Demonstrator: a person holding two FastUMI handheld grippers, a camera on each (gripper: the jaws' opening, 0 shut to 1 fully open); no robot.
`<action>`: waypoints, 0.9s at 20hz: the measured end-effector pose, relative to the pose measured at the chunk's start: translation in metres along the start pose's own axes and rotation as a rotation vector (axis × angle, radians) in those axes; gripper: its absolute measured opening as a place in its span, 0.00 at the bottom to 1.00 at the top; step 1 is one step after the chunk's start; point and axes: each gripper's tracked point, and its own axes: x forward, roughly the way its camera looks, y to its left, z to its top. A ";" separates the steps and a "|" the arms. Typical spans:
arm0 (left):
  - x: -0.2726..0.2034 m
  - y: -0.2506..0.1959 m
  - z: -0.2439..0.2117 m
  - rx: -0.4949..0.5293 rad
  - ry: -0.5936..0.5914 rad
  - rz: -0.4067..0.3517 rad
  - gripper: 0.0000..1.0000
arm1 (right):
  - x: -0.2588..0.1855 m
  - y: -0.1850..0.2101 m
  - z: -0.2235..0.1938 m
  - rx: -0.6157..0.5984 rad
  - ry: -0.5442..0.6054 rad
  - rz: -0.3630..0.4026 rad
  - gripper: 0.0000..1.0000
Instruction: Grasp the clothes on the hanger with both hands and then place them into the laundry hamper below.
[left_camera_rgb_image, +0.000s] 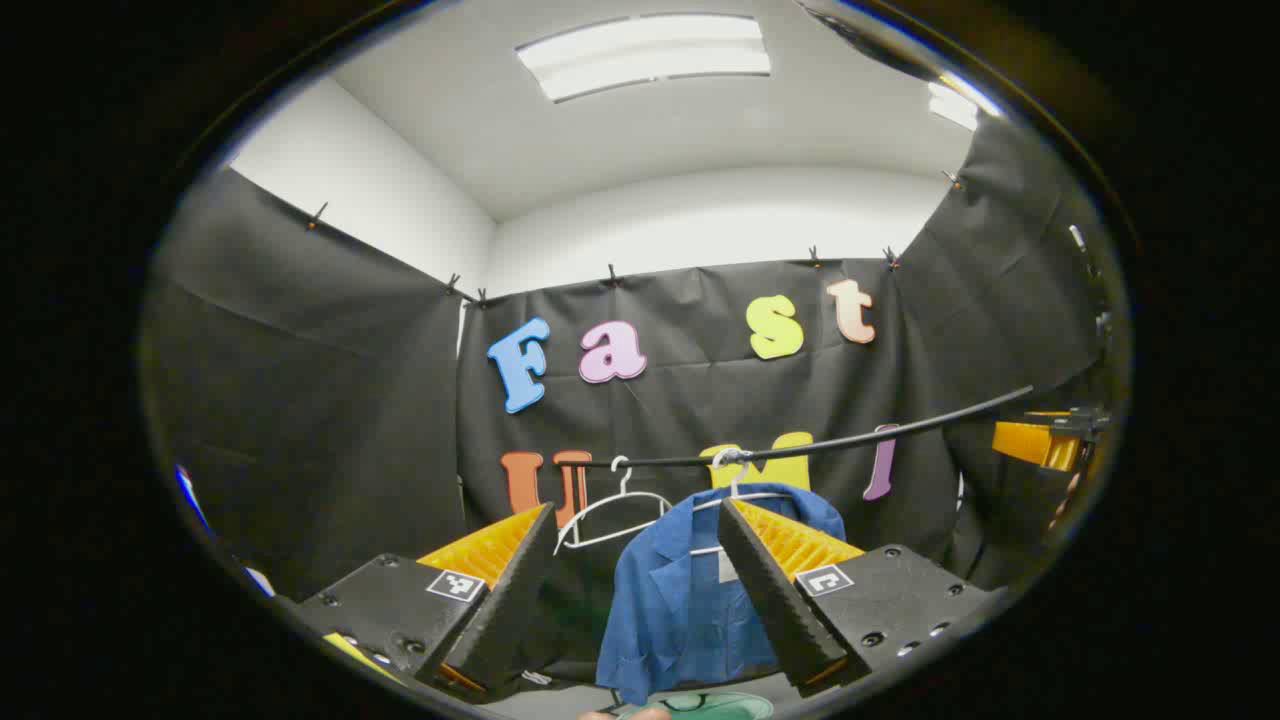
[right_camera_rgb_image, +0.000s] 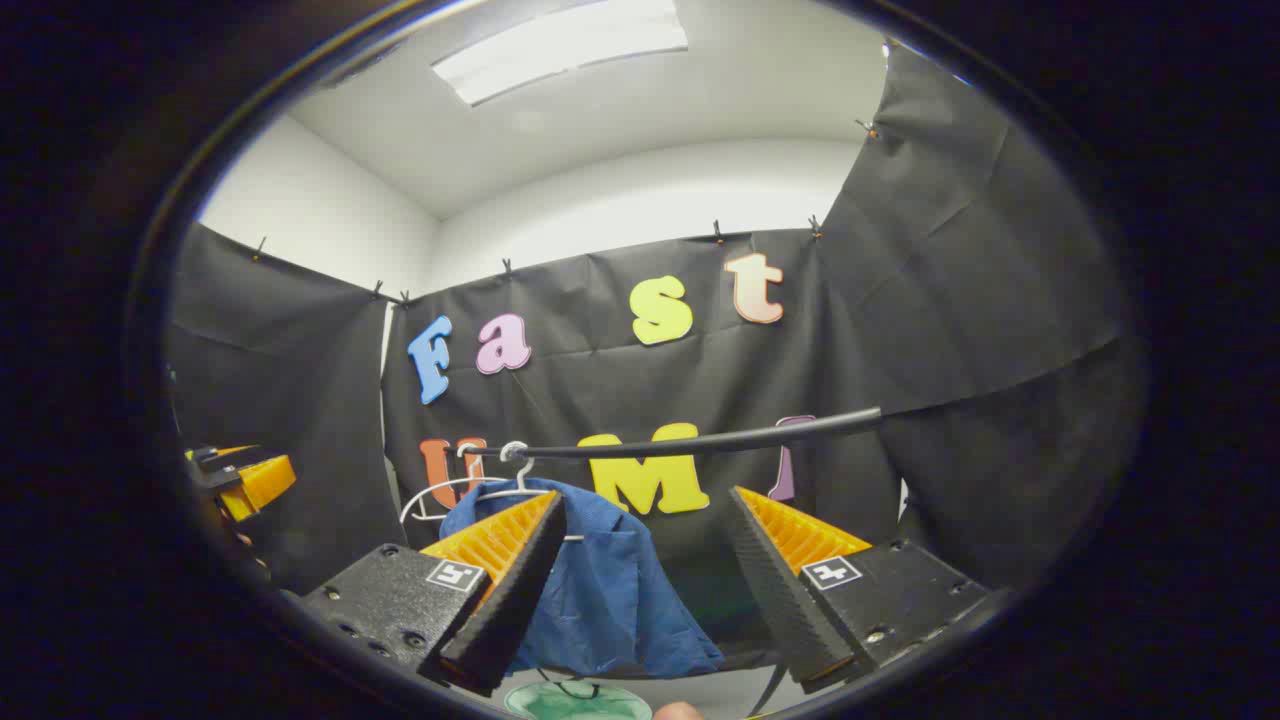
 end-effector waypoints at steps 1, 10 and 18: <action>0.005 0.011 -0.004 0.014 0.001 0.012 0.98 | 0.006 0.010 -0.004 -0.007 -0.002 -0.005 1.00; 0.018 0.027 -0.055 -0.063 0.108 -0.018 0.99 | 0.019 0.038 -0.025 -0.099 0.048 -0.030 1.00; 0.014 0.037 -0.050 -0.074 0.081 0.020 0.99 | 0.033 0.035 -0.041 -0.065 0.090 -0.055 1.00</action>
